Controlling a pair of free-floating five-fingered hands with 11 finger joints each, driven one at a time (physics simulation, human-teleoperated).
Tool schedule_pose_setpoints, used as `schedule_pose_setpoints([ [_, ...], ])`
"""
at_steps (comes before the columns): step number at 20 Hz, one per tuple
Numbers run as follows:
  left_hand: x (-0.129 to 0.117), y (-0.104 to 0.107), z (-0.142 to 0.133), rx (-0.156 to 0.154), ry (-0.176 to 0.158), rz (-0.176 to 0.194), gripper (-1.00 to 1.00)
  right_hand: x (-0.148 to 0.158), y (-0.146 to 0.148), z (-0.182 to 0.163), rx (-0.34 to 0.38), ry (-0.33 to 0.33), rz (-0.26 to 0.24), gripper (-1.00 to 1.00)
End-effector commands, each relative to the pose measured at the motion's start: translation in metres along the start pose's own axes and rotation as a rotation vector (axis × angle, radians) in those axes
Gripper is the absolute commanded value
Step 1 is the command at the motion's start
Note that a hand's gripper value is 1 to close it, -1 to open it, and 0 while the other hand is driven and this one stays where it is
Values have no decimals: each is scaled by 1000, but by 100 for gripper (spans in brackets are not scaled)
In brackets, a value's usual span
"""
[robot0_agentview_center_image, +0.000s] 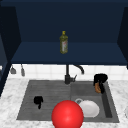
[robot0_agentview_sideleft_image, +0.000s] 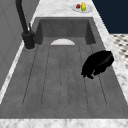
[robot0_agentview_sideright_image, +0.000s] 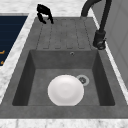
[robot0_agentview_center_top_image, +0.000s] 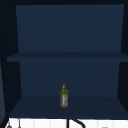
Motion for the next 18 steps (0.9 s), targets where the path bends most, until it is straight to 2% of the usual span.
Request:
schedule_pose_setpoints([
  [1, 0, 0, 0, 0, 0, 0, 0, -22, 12, -8, -7, -41, 25, 100],
  [8, 0, 0, 0, 0, 0, 0, 0, -71, 47, -26, -1, -21, 19, 100],
  [18, 0, 0, 0, 0, 0, 0, 0, -138, 87, -71, 3, -17, 24, 100],
])
